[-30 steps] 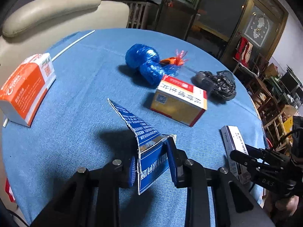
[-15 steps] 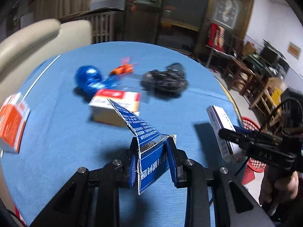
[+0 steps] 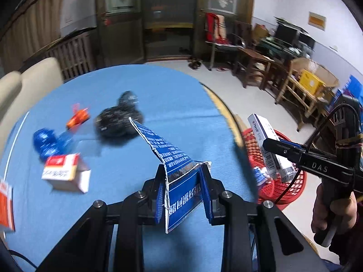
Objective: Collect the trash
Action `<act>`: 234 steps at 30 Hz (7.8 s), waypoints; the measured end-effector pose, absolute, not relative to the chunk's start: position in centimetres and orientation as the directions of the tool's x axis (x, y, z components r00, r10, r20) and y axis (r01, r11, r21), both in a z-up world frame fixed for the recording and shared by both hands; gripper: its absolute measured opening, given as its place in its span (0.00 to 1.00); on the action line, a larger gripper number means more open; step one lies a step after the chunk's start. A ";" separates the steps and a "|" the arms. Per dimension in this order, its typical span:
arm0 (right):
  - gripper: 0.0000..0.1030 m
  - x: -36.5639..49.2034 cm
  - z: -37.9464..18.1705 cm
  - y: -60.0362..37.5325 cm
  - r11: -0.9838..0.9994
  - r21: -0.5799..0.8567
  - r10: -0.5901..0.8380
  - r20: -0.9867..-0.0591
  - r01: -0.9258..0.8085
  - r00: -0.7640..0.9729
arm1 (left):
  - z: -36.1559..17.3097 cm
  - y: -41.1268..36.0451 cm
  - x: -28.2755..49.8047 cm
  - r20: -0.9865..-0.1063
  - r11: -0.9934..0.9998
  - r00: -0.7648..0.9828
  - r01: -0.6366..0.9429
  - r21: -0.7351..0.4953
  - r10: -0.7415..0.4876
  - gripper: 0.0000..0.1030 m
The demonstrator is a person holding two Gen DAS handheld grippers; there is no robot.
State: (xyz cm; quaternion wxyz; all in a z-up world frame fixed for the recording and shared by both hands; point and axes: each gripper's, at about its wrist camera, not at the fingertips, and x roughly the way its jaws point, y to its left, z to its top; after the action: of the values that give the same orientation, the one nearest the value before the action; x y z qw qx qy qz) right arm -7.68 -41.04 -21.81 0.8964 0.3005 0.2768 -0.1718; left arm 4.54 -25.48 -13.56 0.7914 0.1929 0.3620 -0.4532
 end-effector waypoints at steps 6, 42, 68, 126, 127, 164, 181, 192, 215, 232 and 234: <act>0.48 -13.3 -23.0 -45.5 0.658 0.498 -0.210 -0.600 0.566 0.772 | -13.8 -30.3 1.5 -0.764 0.406 0.261 0.914 -0.002 -0.590 0.30; 0.61 -17.7 -24.9 -49.1 0.515 0.610 -0.183 -0.608 0.602 0.772 | -14.8 -29.5 -0.3 -0.786 0.430 0.306 0.901 0.058 -0.536 0.68; 0.61 -1.0 -18.5 -33.6 0.825 0.478 0.057 -0.603 0.302 0.796 | -11.8 -13.0 10.4 -0.691 0.843 0.671 0.511 0.168 -0.269 0.69; 0.42 17.9 -24.8 -36.9 0.871 0.412 0.125 -0.714 0.269 0.688 | -19.6 -14.5 25.6 -0.866 0.913 0.304 0.222 -0.341 -0.397 0.65; 0.42 17.5 -24.8 -36.8 0.868 0.416 0.127 -0.713 0.270 0.690 | -19.6 -14.2 25.3 -0.867 0.914 0.303 0.223 -0.339 -0.395 0.65; 0.67 4.0 -22.4 -31.1 0.870 0.448 0.197 -0.698 0.204 0.689 | -15.2 -9.4 11.3 -0.890 0.834 0.263 0.516 -0.197 -0.373 0.67; 0.43 4.4 -24.1 -30.6 0.892 0.416 0.192 -0.702 0.176 0.685 | -17.4 -10.3 9.4 -0.901 0.866 0.292 0.475 -0.155 -0.322 0.56; 0.43 2.3 -21.6 -31.6 0.884 0.439 0.172 -0.625 0.161 0.761 | -15.4 -11.3 8.1 -0.868 0.853 0.420 0.522 -0.009 -0.266 0.53; 0.43 -2.9 -17.8 -32.1 0.900 0.414 0.110 -0.515 0.135 0.850 | -10.6 -14.3 5.6 -0.769 0.832 0.589 0.537 0.140 -0.251 0.53; 0.43 -4.7 -18.3 -33.0 0.885 0.438 0.096 -0.509 0.162 0.855 | -10.7 -16.5 4.4 -0.757 0.819 0.604 0.549 0.169 -0.249 0.53; 0.43 -5.2 -18.3 -33.0 0.884 0.437 0.093 -0.509 0.164 0.856 | -10.7 -16.7 4.2 -0.756 0.819 0.605 0.549 0.169 -0.249 0.53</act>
State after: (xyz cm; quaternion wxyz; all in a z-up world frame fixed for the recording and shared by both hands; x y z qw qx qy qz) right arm -5.19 -33.04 -18.30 0.9329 0.2398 0.2679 -0.0191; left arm 4.24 -16.70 -10.71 0.8741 0.1963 0.3812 -0.2282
